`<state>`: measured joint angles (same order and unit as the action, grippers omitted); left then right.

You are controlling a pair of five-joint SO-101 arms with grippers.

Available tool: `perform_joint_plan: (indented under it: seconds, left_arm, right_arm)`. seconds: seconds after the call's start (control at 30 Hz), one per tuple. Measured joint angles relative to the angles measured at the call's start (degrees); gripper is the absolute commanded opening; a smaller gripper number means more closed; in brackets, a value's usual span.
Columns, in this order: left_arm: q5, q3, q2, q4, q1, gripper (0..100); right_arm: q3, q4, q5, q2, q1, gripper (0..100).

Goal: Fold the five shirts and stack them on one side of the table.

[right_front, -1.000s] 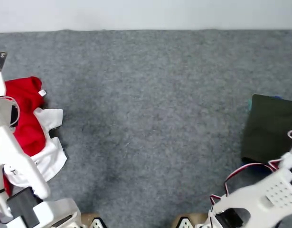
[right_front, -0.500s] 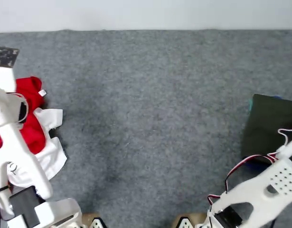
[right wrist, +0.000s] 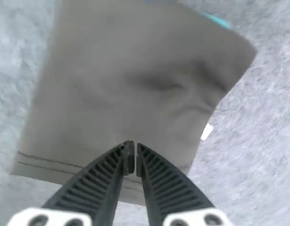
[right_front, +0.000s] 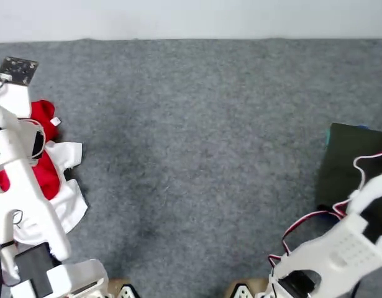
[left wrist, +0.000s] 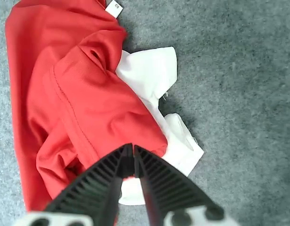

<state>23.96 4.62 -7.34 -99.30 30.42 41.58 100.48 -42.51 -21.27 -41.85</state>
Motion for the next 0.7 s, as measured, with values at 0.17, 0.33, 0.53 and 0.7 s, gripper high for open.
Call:
perform_joint_plan:
  seconds: [0.17,0.33,0.53,0.7]
  left_arm:
    - [0.0,-6.2,0.0,0.0,0.5,2]
    - [-0.1,-8.1,0.0,0.0,0.5,7]
    - [-0.2,-8.1,0.0,3.0,3.3,21]
    - [1.1,-8.1,0.8,8.4,7.5,23]
  right_arm:
    - [-6.7,0.0,5.5,6.2,1.2,0.9]
    - [-21.5,0.0,6.2,17.7,2.0,0.9]
    - [-41.9,0.0,6.2,33.6,2.4,0.9]
    - [-53.5,0.0,6.2,44.0,2.4,0.9]
